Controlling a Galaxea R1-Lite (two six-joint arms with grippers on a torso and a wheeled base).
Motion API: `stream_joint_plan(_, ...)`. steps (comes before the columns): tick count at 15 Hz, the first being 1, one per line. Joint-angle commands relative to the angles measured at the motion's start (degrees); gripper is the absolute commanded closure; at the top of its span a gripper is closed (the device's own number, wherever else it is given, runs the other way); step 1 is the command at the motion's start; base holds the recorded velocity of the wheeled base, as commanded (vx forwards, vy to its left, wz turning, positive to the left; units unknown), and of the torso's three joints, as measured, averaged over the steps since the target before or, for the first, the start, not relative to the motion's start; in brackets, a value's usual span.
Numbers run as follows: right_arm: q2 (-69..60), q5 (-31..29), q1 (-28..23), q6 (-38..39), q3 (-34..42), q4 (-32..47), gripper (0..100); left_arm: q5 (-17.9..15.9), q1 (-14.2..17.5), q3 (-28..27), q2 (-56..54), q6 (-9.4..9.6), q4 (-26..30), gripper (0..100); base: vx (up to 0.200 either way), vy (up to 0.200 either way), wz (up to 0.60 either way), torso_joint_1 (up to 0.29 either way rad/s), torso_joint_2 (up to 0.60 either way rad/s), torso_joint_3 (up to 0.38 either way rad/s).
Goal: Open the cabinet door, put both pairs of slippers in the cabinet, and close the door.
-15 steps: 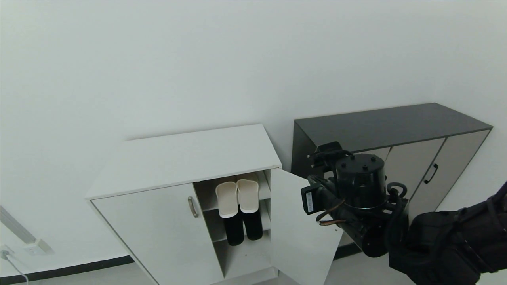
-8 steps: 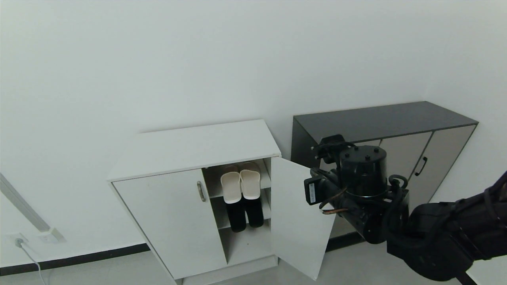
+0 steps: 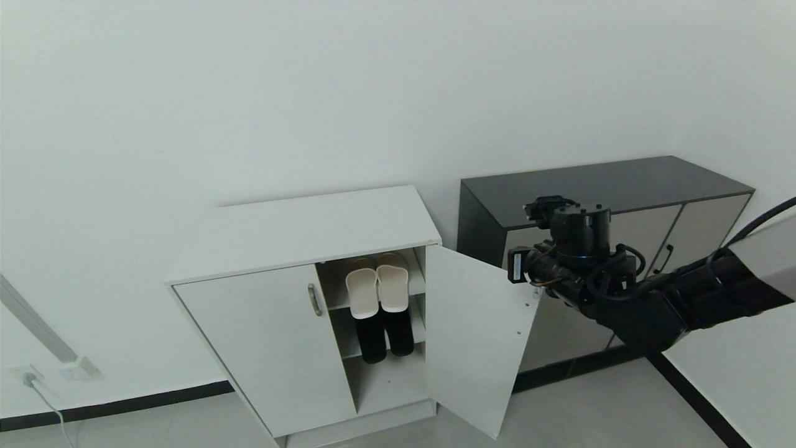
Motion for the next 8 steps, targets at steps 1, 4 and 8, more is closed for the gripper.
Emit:
stream_joint_plan(1, 4.2, 0.7, -3.1, 0.5, -2.0, -0.1, 100, -0.1, 0.0, 0.0, 0.0, -0.04, 0.0, 100, 0.000, 0.000, 0.00, 0.000, 0.00, 0.000)
stream_joint_plan(4, 7.7, 2.4, -5.6, 1.2, -5.1, -0.1, 100, 0.0, 0.0, 0.0, 0.0, -0.04, 0.0, 100, 0.000, 0.000, 0.00, 0.000, 0.00, 0.000)
stream_joint_plan(8, 11.8, 3.5, -8.2, 1.2, -8.8, -0.1, 100, 0.0, 0.0, 0.0, 0.0, -0.04, 0.0, 100, 0.000, 0.000, 0.00, 0.000, 0.00, 0.000)
